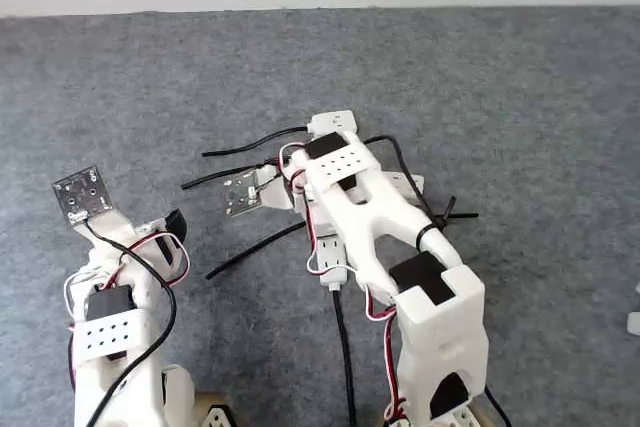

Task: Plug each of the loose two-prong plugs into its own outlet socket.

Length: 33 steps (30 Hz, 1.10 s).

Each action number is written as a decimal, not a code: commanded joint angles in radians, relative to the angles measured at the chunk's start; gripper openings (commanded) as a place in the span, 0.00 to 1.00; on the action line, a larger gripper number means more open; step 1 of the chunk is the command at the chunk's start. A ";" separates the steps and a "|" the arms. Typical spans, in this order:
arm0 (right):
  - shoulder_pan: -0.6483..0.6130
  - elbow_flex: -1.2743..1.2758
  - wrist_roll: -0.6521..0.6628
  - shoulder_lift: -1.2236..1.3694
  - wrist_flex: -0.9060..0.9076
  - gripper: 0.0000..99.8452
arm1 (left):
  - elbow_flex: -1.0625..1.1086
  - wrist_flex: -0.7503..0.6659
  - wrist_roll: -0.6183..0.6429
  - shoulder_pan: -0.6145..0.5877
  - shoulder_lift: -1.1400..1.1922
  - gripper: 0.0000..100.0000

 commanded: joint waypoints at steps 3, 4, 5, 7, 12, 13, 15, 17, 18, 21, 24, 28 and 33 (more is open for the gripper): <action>-0.012 -0.043 0.011 -0.004 -0.002 0.20 | -0.005 -0.028 -0.011 -0.006 -0.018 0.25; -0.012 -0.043 0.011 -0.004 -0.002 0.20 | -0.005 -0.028 -0.012 -0.006 -0.018 0.25; -0.012 -0.043 0.011 -0.004 -0.002 0.20 | -0.005 -0.028 -0.012 -0.006 -0.018 0.25; -0.012 -0.043 0.011 -0.004 -0.004 0.20 | -0.005 -0.028 -0.012 -0.006 -0.018 0.25; 0.004 -0.043 0.011 -0.004 -0.004 0.10 | -0.005 -0.028 -0.012 -0.006 -0.018 0.25; 0.007 -0.043 0.011 -0.004 -0.004 0.08 | -0.005 -0.028 -0.012 -0.006 -0.018 0.25; 0.018 -0.043 0.011 -0.002 -0.004 0.08 | -0.005 -0.028 -0.012 -0.006 -0.018 0.25; 0.030 -0.040 0.011 -0.002 -0.001 0.09 | -0.005 -0.028 -0.012 -0.006 -0.018 0.25; 0.035 -0.040 0.011 0.002 0.001 0.10 | -0.005 -0.028 -0.012 -0.006 -0.018 0.25; 0.038 -0.044 0.011 0.039 -0.002 0.10 | -0.005 -0.028 -0.012 -0.006 -0.018 0.25; 0.038 -0.048 0.014 0.062 -0.002 0.10 | -0.005 -0.028 -0.012 -0.006 -0.018 0.25; 0.036 -0.063 0.012 0.061 -0.002 0.10 | -0.005 -0.028 -0.012 -0.006 -0.018 0.25; 0.031 -0.063 0.012 0.061 -0.004 0.10 | -0.005 -0.028 -0.012 -0.006 -0.018 0.25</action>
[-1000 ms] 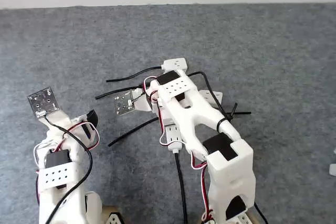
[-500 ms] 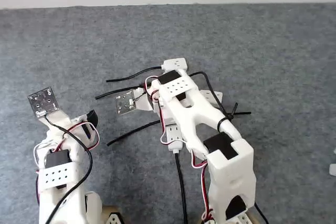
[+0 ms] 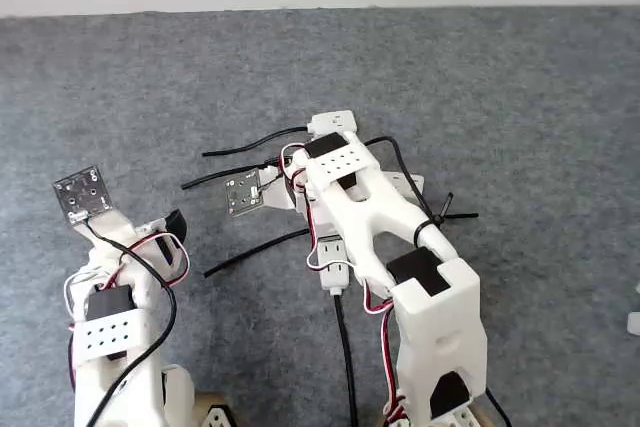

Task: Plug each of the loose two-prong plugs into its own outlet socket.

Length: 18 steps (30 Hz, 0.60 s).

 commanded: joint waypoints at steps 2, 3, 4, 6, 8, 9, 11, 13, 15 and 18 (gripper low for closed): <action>0.005 -0.038 0.011 -0.002 -0.013 0.05 | -0.005 -0.028 -0.006 -0.006 -0.018 0.25; 0.005 -0.038 0.009 -0.002 -0.025 0.02 | -0.005 -0.028 -0.006 -0.006 -0.018 0.25; 0.005 -0.038 0.009 -0.002 -0.036 0.00 | -0.005 -0.028 -0.006 -0.006 -0.018 0.25; 0.008 -0.037 0.009 -0.002 -0.042 0.02 | -0.005 -0.028 -0.006 -0.006 -0.018 0.25; 0.008 -0.037 0.009 -0.004 -0.038 0.01 | -0.005 -0.028 -0.006 -0.006 -0.018 0.25; 0.007 -0.037 0.009 -0.005 -0.036 0.01 | -0.005 -0.028 -0.006 -0.006 -0.018 0.25; 0.002 -0.038 0.003 -0.010 -0.033 0.01 | -0.005 -0.028 -0.006 -0.006 -0.018 0.25; -0.004 -0.043 -0.044 -0.039 -0.033 0.01 | -0.005 -0.028 -0.006 -0.006 -0.018 0.25; -0.010 -0.048 -0.101 -0.082 -0.031 0.01 | -0.005 -0.028 -0.006 -0.005 -0.018 0.25; -0.021 -0.048 -0.222 -0.157 -0.044 0.01 | -0.005 -0.028 -0.006 -0.005 -0.018 0.25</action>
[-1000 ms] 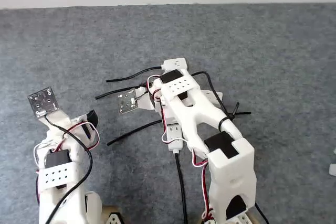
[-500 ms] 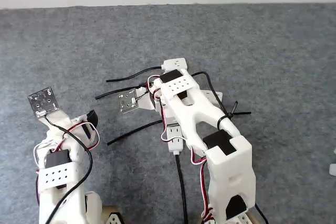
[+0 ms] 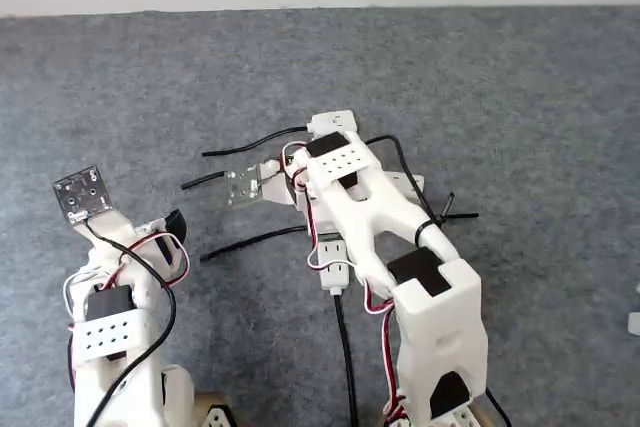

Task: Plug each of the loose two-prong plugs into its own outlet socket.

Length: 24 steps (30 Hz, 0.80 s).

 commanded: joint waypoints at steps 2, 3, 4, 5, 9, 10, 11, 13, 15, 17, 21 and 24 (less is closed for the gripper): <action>-0.028 -0.049 -0.255 -0.160 -0.050 0.01 | -0.005 -0.028 -0.006 -0.005 -0.018 0.25; -0.028 -0.049 -0.348 -0.180 -0.062 0.01 | -0.005 -0.028 -0.006 -0.005 -0.018 0.25; -0.027 -0.049 -0.442 -0.199 -0.077 0.01 | -0.005 -0.028 -0.006 -0.005 -0.018 0.25; -0.024 -0.049 -0.534 -0.219 -0.091 0.01 | -0.005 -0.028 -0.006 -0.003 -0.018 0.25; 0.025 -0.048 -0.859 -0.286 -0.125 0.01 | -0.005 -0.028 -0.006 -0.003 -0.018 0.25; 0.041 -0.048 -0.930 -0.300 -0.125 0.01 | -0.005 -0.028 -0.006 -0.002 -0.018 0.25; 0.059 -0.048 -0.997 -0.312 -0.122 0.01 | -0.005 -0.028 -0.006 -0.002 -0.018 0.25; 0.094 -0.043 -1.157 -0.341 -0.114 0.01 | -0.005 -0.028 -0.006 -0.002 -0.018 0.25; 0.127 -0.041 -1.287 -0.367 -0.088 0.01 | -0.005 -0.028 -0.006 -0.002 -0.018 0.25; 0.133 -0.041 -1.349 -0.392 -0.053 0.01 | -0.005 -0.028 -0.006 -0.002 -0.018 0.25; 0.099 -0.041 -1.393 -0.437 0.076 0.01 | -0.007 -0.028 -0.006 -0.002 -0.018 0.25; 0.056 -0.041 -1.379 -0.483 0.160 0.01 | -0.010 -0.029 -0.006 0.000 -0.009 0.25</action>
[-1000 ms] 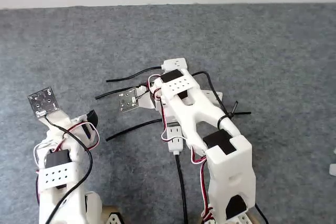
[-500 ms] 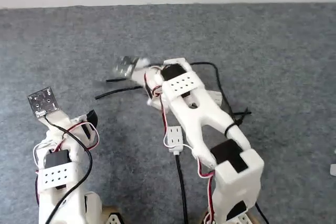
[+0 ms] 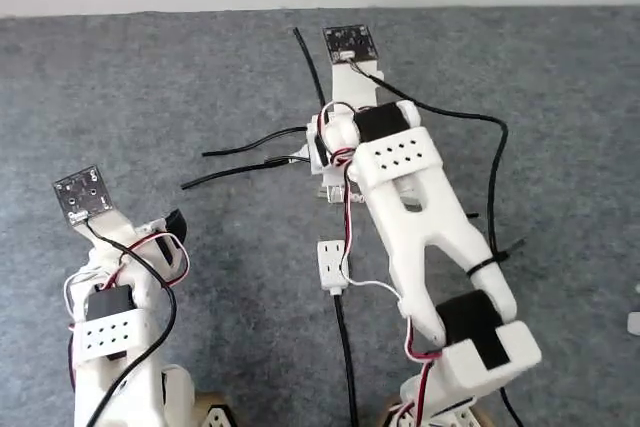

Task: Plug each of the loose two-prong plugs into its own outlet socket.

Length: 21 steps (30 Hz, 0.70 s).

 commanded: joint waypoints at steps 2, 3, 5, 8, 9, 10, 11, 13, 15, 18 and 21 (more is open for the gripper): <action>-0.061 -0.041 -0.003 -0.122 0.125 0.01 | -0.007 -0.028 -0.006 0.002 -0.008 0.25; -0.067 -0.040 -0.005 -0.139 0.148 0.01 | -0.005 -0.026 -0.006 0.003 -0.008 0.25; -0.073 -0.021 -0.006 -0.174 0.173 0.01 | -0.008 -0.023 -0.005 0.003 0.011 0.25; -0.073 0.080 -0.008 -0.255 0.139 0.01 | -0.050 -0.021 -0.005 0.008 0.091 0.25; -0.073 0.126 -0.008 -0.291 0.113 0.01 | -0.073 -0.021 -0.005 0.008 0.132 0.25; -0.073 0.172 -0.005 -0.335 0.084 0.01 | -0.101 -0.021 -0.005 0.009 0.178 0.25; -0.077 0.222 0.000 -0.383 0.054 0.01 | -0.134 -0.014 -0.005 0.009 0.230 0.25; -0.117 0.318 0.043 -0.490 0.005 0.01 | -0.219 0.043 -0.006 0.012 0.339 0.25; -0.165 0.425 0.100 -0.605 -0.053 0.01 | -0.312 0.101 -0.048 0.029 0.456 0.25; -0.236 0.577 0.210 -0.746 -0.130 0.01 | -0.443 0.187 -0.213 0.046 0.608 0.25; -0.314 0.686 0.362 -0.828 -0.153 0.01 | -0.542 0.258 -0.308 0.084 0.709 0.25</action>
